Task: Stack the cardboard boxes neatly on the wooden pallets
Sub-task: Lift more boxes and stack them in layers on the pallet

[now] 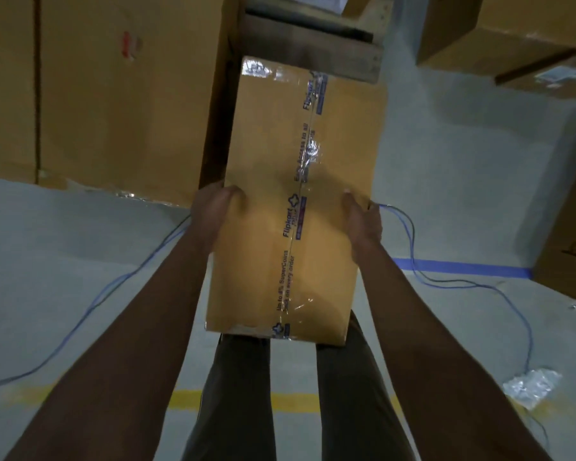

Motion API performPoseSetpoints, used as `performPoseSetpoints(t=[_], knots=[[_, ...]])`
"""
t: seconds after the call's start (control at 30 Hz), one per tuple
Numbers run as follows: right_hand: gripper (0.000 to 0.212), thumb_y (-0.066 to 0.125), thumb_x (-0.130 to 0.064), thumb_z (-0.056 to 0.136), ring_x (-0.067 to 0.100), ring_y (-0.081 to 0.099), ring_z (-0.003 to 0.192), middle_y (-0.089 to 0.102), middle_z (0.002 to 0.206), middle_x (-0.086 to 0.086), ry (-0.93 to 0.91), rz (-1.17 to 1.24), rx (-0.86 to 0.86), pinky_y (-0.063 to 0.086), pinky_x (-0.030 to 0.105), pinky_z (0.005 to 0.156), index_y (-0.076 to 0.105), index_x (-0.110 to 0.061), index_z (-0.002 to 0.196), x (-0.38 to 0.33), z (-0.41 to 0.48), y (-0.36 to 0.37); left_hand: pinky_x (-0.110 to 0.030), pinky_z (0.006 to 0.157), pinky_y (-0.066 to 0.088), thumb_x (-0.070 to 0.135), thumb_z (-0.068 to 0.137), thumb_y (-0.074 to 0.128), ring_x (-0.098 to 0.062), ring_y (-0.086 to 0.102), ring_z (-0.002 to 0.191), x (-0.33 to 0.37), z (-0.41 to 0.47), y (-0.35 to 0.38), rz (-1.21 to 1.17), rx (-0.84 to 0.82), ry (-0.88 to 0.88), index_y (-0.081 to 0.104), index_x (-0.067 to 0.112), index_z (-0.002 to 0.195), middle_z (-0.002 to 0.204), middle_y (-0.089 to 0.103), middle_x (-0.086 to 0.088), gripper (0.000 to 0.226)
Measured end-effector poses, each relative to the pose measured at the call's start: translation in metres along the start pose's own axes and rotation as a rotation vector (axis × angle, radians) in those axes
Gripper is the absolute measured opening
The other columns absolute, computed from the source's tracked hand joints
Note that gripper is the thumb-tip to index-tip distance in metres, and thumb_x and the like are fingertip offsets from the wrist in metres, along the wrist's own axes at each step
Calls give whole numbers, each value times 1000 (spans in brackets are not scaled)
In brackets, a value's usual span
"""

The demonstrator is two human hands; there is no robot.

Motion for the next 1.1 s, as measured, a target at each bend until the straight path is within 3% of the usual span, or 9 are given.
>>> performPoseSetpoints(t=[0.13,0.3,0.43,0.5,0.63,0.73,0.87,1.0,1.1], knots=[[114,68,-77,65,34,44,140,42,156,8,65,39,22,37,52,114,34,-17,155,-7,-10,9,-30,70,46,22,84,72,-16,58,75,10,-11,6,-21,61,-6,67,25,83,83,65,7,5],[104,72,-67,79,35,33,146,34,160,11,69,-7,93,29,49,117,29,-12,156,-26,-21,7,-27,69,46,31,79,71,-11,64,91,35,-18,-5,18,100,102,70,30,120,105,71,9,41],[112,69,-80,66,36,43,140,44,154,12,37,79,65,36,54,113,42,-11,150,-62,-6,16,-22,63,42,30,79,73,-8,62,83,86,-6,-13,78,173,199,70,33,115,97,68,10,37],[123,62,-89,52,35,46,136,47,152,8,-19,135,78,38,60,110,44,-15,149,-86,2,17,-26,71,49,36,70,74,-17,66,89,116,3,-15,93,173,230,73,29,110,96,71,7,41],[124,62,-86,51,34,40,141,39,157,2,-115,228,42,35,60,112,33,-24,154,-135,22,22,-45,88,58,45,50,72,-26,71,93,157,23,-17,44,59,256,77,26,99,94,76,2,53],[118,63,-84,62,35,38,143,35,159,3,-172,84,4,29,60,115,26,-25,158,-156,29,28,-37,90,51,34,57,75,-22,67,101,171,29,-11,-109,-11,298,75,23,102,102,75,3,47],[115,67,-74,74,39,34,145,22,165,8,-167,-223,-112,23,60,118,10,-25,161,-128,39,40,-31,100,41,25,84,75,-17,52,125,131,24,12,-83,-96,179,55,18,143,137,56,2,63],[116,77,-64,73,38,36,145,26,165,10,-170,-112,-230,33,59,116,14,-23,162,-89,41,48,-31,78,46,18,95,63,-24,56,100,48,22,23,98,40,10,68,11,110,103,59,-2,17],[118,72,-75,62,38,46,138,37,160,7,-114,-99,-197,39,62,111,23,-27,158,-60,34,51,-38,78,53,18,92,63,-29,61,89,-17,18,20,-53,174,-200,66,9,98,92,62,-5,11]])
Point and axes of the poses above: each hand's wrist, its own z-axis towards the middle knuckle, its own y-axis out of the palm, x = y × z, the point moved 4 cm from there along z, towards the middle knuckle
